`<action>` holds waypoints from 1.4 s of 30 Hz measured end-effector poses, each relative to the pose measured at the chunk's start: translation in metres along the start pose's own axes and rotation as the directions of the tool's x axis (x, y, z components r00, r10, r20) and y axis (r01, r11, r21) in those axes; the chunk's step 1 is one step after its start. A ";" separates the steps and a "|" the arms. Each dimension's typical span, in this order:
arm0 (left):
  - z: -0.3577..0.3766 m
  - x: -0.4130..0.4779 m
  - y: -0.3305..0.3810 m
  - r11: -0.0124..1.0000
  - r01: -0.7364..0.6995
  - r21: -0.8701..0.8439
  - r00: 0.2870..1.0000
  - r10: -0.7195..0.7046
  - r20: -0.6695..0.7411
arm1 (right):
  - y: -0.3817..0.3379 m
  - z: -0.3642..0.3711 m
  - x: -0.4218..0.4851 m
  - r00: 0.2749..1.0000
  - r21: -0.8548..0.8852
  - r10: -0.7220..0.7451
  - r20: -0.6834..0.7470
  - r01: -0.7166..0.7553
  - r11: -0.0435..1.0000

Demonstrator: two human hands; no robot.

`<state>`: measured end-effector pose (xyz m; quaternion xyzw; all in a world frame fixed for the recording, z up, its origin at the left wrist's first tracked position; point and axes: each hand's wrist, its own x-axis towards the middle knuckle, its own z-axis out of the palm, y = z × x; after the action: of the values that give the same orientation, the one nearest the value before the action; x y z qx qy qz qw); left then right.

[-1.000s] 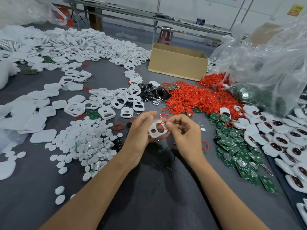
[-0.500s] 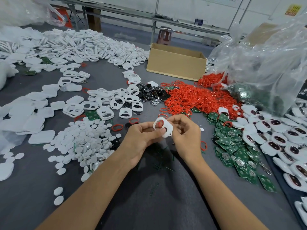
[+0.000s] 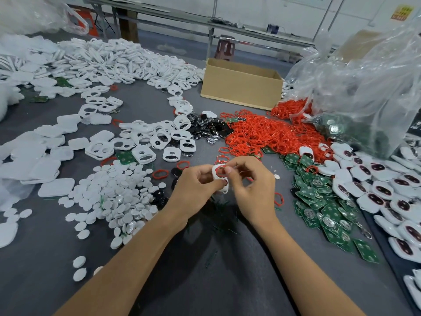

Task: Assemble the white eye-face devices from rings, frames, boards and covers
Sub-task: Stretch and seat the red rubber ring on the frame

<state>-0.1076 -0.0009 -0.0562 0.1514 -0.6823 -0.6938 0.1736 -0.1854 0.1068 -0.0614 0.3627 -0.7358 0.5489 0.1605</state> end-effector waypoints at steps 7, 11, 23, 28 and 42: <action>0.001 -0.002 0.003 0.990 0.080 -0.117 0.996 -0.076 0.041 | 0.005 0.001 0.000 1.000 -0.006 -0.012 0.010 0.012 1.000; 0.000 -0.002 0.004 0.989 0.081 -0.128 0.995 -0.073 0.064 | 0.005 0.001 0.000 1.000 -0.007 -0.008 0.009 0.008 1.000; -0.005 0.001 -0.002 0.972 0.083 -0.218 0.992 -0.059 0.114 | 0.003 -0.005 0.002 0.978 -0.129 -0.206 -0.023 0.202 0.971; -0.006 0.001 -0.002 0.976 0.048 -0.211 0.992 -0.022 0.124 | 0.002 -0.007 0.001 0.974 -0.130 -0.225 -0.036 0.219 0.967; -0.005 -0.001 -0.001 0.987 -0.075 -0.143 0.991 0.090 0.101 | 0.000 -0.003 -0.001 0.982 -0.011 -0.164 -0.091 0.164 0.986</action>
<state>-0.1044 -0.0045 -0.0578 0.0732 -0.6462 -0.7391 0.1757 -0.1854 0.1097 -0.0611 0.3962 -0.6963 0.5486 0.2391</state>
